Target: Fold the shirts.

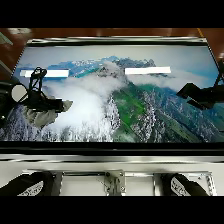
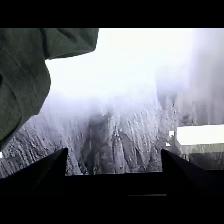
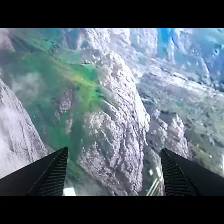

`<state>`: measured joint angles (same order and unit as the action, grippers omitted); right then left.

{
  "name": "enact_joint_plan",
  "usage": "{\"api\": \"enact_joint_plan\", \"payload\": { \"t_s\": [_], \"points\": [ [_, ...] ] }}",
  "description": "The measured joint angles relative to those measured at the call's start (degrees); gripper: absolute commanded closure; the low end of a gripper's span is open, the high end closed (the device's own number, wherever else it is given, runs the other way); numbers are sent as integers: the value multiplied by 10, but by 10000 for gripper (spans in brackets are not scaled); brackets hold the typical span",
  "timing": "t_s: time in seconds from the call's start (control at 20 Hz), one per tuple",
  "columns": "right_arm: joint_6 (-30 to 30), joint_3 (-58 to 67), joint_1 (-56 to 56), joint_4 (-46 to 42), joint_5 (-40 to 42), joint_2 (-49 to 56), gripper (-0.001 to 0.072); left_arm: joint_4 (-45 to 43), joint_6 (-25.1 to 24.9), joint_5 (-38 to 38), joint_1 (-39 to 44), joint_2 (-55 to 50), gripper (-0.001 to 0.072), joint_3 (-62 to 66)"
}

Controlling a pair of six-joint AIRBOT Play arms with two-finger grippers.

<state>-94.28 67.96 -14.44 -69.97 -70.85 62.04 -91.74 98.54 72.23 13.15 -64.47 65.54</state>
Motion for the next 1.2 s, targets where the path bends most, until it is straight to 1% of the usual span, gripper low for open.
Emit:
{"api": "enact_joint_plan", "payload": {
  "t_s": [0.1,0.25,0.45,0.55,0.7,0.75,0.8,0.85,0.9,1.0,1.1,1.2],
  "points": [
    [12,0,0,2,7,0,20,-32,-5,1,-17,-18,-2,2],
    [35,0,0,2,9,1,20,-49,-6,-2,-89,-63,-6,8],
    [51,-1,0,0,4,12,20,-15,-1,-17,-202,-137,-8,11],
    [58,-1,0,-2,3,22,20,-1,-2,-25,-229,-168,-7,11],
    [63,-1,0,-2,-2,42,21,18,-2,-60,-247,-207,9,12],
    [65,-1,0,-2,-4,48,21,25,-2,-72,-250,-217,209,12],
    [65,-1,0,-2,-6,53,21,33,-2,-82,-253,-224,645,12],
    [66,-1,0,-2,-5,57,20,40,-2,-89,-253,-229,662,12],
    [67,-1,0,-2,-3,60,20,52,-2,-94,-254,-233,663,13],
    [72,-1,0,-4,14,64,21,90,-25,-90,-256,-236,663,23],
    [79,4,0,-7,34,66,21,165,-78,-72,-253,-224,663,43],
    [88,22,0,-8,34,66,21,255,-132,-58,-238,-192,663,66]
  ]
}}
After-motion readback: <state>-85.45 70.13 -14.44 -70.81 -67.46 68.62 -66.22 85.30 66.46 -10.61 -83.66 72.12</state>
